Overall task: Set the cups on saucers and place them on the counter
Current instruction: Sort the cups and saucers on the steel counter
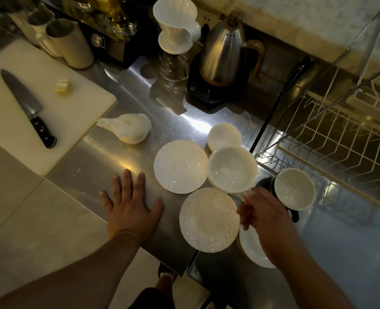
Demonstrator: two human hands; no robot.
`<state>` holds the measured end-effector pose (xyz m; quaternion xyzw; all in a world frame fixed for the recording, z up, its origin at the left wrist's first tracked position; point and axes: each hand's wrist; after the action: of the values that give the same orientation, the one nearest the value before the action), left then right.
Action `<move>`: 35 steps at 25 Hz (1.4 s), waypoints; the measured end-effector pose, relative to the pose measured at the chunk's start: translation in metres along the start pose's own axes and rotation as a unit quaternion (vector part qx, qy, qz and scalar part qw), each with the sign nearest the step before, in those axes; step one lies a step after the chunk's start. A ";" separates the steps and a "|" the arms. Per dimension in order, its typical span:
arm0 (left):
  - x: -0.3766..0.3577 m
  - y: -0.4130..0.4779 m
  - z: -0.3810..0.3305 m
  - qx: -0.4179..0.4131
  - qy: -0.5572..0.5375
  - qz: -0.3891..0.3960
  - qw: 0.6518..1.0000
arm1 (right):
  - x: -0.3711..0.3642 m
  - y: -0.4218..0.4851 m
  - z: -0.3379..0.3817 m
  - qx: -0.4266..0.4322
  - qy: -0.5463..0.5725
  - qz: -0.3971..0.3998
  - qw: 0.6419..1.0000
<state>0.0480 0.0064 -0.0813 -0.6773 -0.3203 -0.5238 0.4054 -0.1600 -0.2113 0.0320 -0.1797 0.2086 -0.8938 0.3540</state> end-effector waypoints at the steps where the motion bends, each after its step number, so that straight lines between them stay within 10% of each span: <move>1: 0.001 0.000 0.000 -0.001 -0.002 0.002 1.000 | -0.004 0.005 0.006 0.006 -0.027 0.026 0.999; 35: 0.002 -0.001 -0.001 -0.003 0.002 0.002 1.000 | -0.063 0.099 0.018 0.010 -0.244 0.155 0.957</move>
<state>0.0473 0.0059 -0.0787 -0.6783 -0.3164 -0.5251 0.4052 -0.0534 -0.2369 -0.0136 -0.3541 0.1320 -0.7590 0.5301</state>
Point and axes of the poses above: each hand's wrist, its own y-axis towards the middle knuckle, its own x-axis out of the back of the hand, z = x × y, and after that the axes turned 2 degrees about x, right-handed
